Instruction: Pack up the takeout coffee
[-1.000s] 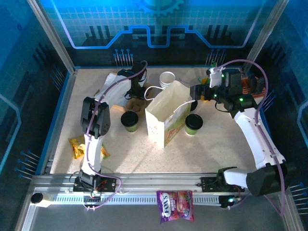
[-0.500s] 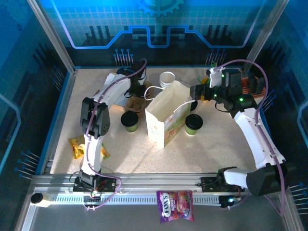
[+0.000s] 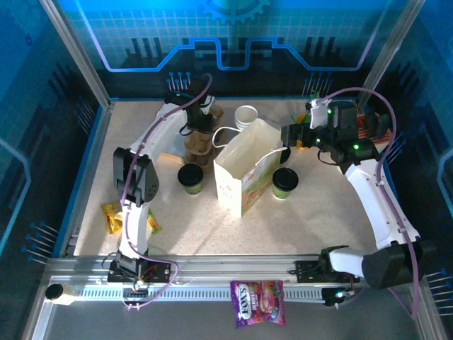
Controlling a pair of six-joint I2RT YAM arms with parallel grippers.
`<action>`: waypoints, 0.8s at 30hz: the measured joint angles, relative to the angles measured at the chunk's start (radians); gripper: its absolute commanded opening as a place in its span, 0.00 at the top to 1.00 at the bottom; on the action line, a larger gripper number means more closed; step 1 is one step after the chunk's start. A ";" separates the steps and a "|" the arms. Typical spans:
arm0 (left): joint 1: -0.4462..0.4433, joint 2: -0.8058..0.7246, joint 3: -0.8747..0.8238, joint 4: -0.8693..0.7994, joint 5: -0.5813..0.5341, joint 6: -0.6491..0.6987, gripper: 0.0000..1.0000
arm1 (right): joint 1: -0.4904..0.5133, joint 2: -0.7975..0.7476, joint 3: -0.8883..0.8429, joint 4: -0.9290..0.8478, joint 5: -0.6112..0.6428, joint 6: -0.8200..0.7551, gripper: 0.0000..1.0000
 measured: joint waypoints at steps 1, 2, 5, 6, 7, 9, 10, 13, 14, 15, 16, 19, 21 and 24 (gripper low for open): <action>0.003 -0.014 0.001 0.000 -0.003 0.000 0.66 | 0.000 -0.005 0.000 0.000 0.007 0.002 0.09; 0.006 -0.030 0.001 0.000 -0.005 0.001 0.66 | 0.000 -0.011 0.002 0.000 0.012 0.006 0.09; 0.016 -0.087 0.001 0.000 -0.012 0.000 0.67 | 0.000 -0.017 0.027 0.001 0.013 0.011 0.09; 0.019 -0.113 -0.001 0.001 -0.016 0.000 0.67 | 0.000 -0.016 0.039 0.003 0.012 0.014 0.09; 0.021 -0.135 -0.006 0.004 -0.018 0.000 0.67 | 0.000 -0.014 0.051 0.003 0.008 0.018 0.09; 0.025 -0.200 -0.034 0.011 -0.018 0.000 0.67 | 0.000 0.006 0.088 0.004 -0.017 0.024 0.12; 0.025 -0.234 -0.052 0.016 -0.018 -0.001 0.67 | 0.000 0.025 0.111 0.004 -0.035 0.027 0.13; 0.025 -0.340 -0.116 0.030 -0.017 -0.003 0.67 | 0.007 0.108 0.187 -0.002 -0.086 0.026 0.16; 0.025 -0.376 -0.140 0.035 -0.016 -0.006 0.67 | 0.014 0.142 0.212 -0.009 -0.099 0.021 0.17; 0.024 -0.422 -0.172 0.044 -0.013 -0.013 0.67 | 0.026 0.178 0.237 -0.022 -0.110 0.010 0.18; 0.024 -0.458 -0.200 0.051 -0.009 -0.020 0.67 | 0.037 0.204 0.254 -0.035 -0.119 0.002 0.20; 0.017 -0.564 -0.270 0.068 0.003 -0.039 0.67 | 0.076 0.278 0.293 -0.087 -0.139 -0.035 0.26; -0.003 -0.627 -0.303 0.081 0.010 -0.053 0.67 | 0.093 0.307 0.308 -0.122 -0.143 -0.059 0.32; -0.054 -0.696 -0.333 0.091 0.021 -0.067 0.67 | 0.105 0.328 0.316 -0.160 -0.135 -0.092 0.41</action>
